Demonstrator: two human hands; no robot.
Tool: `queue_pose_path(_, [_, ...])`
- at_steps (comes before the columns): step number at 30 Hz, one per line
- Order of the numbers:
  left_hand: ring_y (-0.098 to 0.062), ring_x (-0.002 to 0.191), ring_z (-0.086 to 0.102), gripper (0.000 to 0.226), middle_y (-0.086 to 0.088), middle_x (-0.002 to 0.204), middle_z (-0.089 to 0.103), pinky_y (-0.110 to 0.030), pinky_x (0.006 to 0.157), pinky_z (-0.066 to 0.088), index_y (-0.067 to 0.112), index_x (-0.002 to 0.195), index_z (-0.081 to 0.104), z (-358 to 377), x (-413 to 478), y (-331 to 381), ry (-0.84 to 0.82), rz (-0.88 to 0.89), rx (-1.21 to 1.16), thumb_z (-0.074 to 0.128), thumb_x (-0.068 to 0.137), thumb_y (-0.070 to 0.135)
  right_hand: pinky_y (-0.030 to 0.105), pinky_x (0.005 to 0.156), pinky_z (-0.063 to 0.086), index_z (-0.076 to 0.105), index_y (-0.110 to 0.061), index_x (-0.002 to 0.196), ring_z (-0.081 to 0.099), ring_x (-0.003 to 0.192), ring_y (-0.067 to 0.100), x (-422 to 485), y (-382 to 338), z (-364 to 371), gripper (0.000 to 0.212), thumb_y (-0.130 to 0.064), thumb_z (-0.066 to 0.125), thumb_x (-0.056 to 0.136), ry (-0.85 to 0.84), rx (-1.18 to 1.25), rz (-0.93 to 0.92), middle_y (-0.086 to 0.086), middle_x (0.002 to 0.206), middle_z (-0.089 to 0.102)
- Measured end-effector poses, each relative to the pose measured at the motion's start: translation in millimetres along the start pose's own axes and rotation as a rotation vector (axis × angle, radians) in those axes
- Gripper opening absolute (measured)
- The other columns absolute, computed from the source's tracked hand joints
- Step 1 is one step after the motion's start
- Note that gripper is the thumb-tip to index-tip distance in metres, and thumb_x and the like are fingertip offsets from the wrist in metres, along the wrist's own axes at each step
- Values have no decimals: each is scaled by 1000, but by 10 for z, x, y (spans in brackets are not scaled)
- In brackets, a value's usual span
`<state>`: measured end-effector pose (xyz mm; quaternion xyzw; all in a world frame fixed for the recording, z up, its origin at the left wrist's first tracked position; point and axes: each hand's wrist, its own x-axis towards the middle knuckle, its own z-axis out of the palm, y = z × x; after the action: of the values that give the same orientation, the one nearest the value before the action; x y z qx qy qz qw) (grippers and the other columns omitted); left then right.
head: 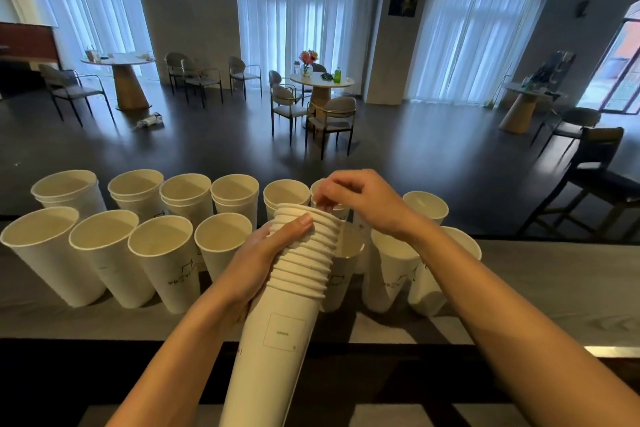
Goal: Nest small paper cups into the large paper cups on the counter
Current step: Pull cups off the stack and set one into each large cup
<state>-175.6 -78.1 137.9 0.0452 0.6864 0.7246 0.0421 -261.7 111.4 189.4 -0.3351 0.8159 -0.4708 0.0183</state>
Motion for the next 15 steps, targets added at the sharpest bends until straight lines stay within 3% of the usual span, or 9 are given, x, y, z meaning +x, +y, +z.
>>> queue_pose_path(2, [-30, 104, 73, 54, -10, 111, 77, -35, 88, 59, 16, 123, 67, 50, 3, 25, -16, 13, 6, 60, 83, 53, 24, 81, 49, 74, -17, 95, 63, 89, 8, -125, -133, 0, 30, -39, 53, 94, -166, 31, 40, -4, 91, 69])
queue_pose_path(5, [-23, 99, 75, 43, -7, 108, 78, -25, 78, 61, 20, 118, 68, 126, -8, 39, -52, 44, 18, 61, 89, 50, 23, 84, 41, 73, -35, 85, 59, 86, -2, -242, -208, -37, 25, -31, 51, 97, -332, 89, 115, -20, 81, 66])
queue_pose_path(7, [-23, 97, 75, 40, -7, 107, 78, -27, 79, 61, 22, 116, 68, 154, -29, 39, -55, 44, 24, 60, 86, 48, 21, 80, 42, 73, -23, 88, 59, 82, -2, -277, -185, -75, 23, -20, 53, 99, -367, 110, 94, -20, 76, 65])
queue_pose_path(11, [-32, 105, 72, 50, -12, 111, 76, -49, 98, 55, 20, 123, 67, 211, -38, 25, -55, 12, 29, 63, 84, 51, 27, 77, 47, 75, -7, 101, 59, 86, 12, -342, -77, -110, 20, -20, 61, 93, -279, 127, 51, -2, 85, 69])
queue_pose_path(13, [-33, 105, 72, 57, -13, 111, 76, -50, 98, 54, 18, 124, 67, 258, -42, 30, -49, -3, 34, 65, 82, 56, 34, 82, 51, 75, -6, 100, 63, 91, 20, -365, -12, -154, 18, -18, 70, 87, -185, 177, 61, 8, 92, 71])
queue_pose_path(15, [-33, 103, 73, 63, -13, 109, 76, -50, 97, 55, 18, 121, 67, 311, -37, 38, -32, -30, 45, 68, 76, 61, 36, 87, 56, 75, -10, 101, 67, 97, 22, -378, 19, -226, 19, -17, 75, 83, -131, 185, 72, 7, 99, 72])
